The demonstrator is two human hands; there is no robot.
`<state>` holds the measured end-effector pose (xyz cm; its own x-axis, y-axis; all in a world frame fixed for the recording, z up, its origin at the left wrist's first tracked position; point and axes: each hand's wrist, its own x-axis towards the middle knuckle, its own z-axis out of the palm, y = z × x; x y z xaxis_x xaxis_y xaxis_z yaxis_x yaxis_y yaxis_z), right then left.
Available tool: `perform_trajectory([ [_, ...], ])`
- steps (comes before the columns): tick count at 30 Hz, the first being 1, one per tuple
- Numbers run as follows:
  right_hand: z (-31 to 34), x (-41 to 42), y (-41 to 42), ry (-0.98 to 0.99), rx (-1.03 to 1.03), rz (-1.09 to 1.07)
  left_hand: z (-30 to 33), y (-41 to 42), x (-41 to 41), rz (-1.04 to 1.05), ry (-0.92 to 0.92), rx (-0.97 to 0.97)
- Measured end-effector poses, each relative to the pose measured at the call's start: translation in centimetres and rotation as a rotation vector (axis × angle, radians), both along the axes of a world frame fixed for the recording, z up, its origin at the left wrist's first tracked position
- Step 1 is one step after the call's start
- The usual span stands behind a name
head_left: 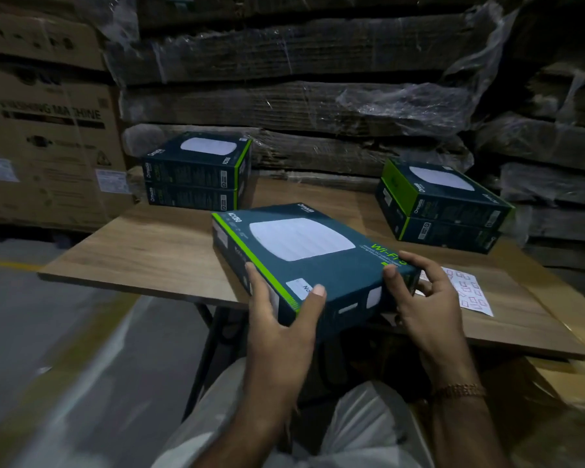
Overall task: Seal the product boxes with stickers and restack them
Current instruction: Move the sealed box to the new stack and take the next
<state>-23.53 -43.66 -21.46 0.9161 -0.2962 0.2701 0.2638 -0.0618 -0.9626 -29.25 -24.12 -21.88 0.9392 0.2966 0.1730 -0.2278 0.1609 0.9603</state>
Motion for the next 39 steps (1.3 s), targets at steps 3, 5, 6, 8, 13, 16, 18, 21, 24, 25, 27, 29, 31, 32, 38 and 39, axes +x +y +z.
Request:
perform_trajectory([
  [3,0.4,-0.9,-0.9,-0.046,-0.037,-0.032,1.1,1.9,1.4,-0.166,0.002,-0.023],
  [5,0.5,-1.4,-1.4,-0.098,-0.089,-0.037,2.2,2.5,1.9,-0.202,0.010,-0.005],
  [6,0.6,-1.5,-1.5,-0.120,-0.116,-0.038,2.7,2.8,2.0,-0.195,0.012,-0.001],
  [8,0.8,-1.8,-1.4,-0.164,-0.145,-0.060,3.8,3.2,2.3,-0.130,0.031,-0.003],
  [13,1.8,-1.8,0.6,-0.291,-0.189,-0.190,5.9,5.0,2.9,-0.068,0.058,-0.012],
  [16,2.3,-1.8,2.1,-0.349,-0.179,-0.240,6.6,5.6,3.2,-0.031,0.048,-0.005],
  [18,2.6,-1.8,2.6,-0.373,-0.167,-0.257,6.8,6.0,3.5,-0.022,0.031,0.018],
  [21,3.3,-2.0,3.3,-0.400,-0.151,-0.266,7.2,6.5,3.3,-0.010,0.005,0.073],
  [24,4.1,-1.9,3.9,-0.401,-0.161,-0.275,7.5,6.6,2.9,-0.012,-0.028,0.109],
  [25,4.3,-1.9,4.0,-0.403,-0.175,-0.285,7.4,6.6,2.9,-0.005,-0.047,0.117],
  [27,4.8,-1.8,4.2,-0.410,-0.210,-0.294,7.1,6.3,2.5,0.042,-0.096,0.155],
  [29,5.3,-1.8,4.3,-0.422,-0.238,-0.277,6.7,5.8,2.2,0.106,-0.153,0.192],
  [31,5.7,-1.7,4.5,-0.430,-0.308,-0.262,6.5,5.2,2.2,0.155,-0.205,0.189],
  [32,5.8,-1.6,4.6,-0.429,-0.353,-0.255,6.4,5.0,2.3,0.180,-0.235,0.199],
  [38,7.0,-1.7,4.7,-0.478,-0.403,-0.184,6.4,5.3,2.9,0.242,-0.339,0.401],
  [39,7.1,-1.7,4.7,-0.496,-0.414,-0.182,6.5,5.5,3.0,0.235,-0.342,0.425],
])
